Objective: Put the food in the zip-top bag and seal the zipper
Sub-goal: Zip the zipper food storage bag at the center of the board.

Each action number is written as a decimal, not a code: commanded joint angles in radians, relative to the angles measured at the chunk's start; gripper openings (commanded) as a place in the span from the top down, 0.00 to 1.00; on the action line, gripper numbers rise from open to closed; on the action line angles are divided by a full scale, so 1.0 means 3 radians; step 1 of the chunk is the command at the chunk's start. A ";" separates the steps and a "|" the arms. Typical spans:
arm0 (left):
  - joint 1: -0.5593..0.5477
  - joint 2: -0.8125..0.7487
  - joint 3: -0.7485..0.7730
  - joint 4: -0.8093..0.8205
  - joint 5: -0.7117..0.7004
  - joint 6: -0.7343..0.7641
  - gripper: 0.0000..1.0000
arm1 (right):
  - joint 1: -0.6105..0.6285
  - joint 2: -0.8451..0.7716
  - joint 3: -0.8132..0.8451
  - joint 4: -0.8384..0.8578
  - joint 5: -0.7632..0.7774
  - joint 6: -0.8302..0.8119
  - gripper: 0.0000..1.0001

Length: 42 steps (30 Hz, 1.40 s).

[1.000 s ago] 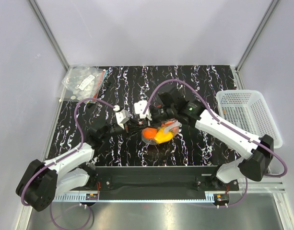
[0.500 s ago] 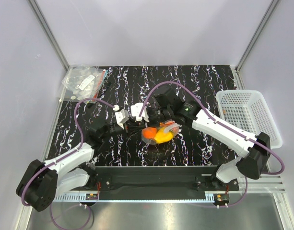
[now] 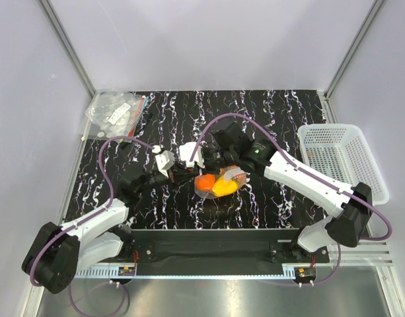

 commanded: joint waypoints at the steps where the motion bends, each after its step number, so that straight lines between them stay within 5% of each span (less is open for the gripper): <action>1: 0.0082 -0.0131 -0.0065 0.0389 -0.0186 -0.0052 1.00 | 0.0003 -0.0056 0.0089 -0.0145 0.0249 -0.0046 0.86; 18: 0.0404 -0.0509 -0.0458 0.0594 -0.0897 -0.0486 1.00 | -0.0360 -0.0322 -0.0018 -0.0278 0.0311 0.0219 0.91; 33: 0.0926 -0.1087 -0.0622 -0.0188 -0.1807 -0.0926 1.00 | -0.0601 -0.0828 -0.0391 -0.0431 0.0591 0.0730 0.92; 42: 0.0936 -0.1271 -0.0627 -0.0372 -0.1854 -0.0900 1.00 | -0.0616 -0.1196 -0.0499 -0.0600 0.0765 0.0894 0.93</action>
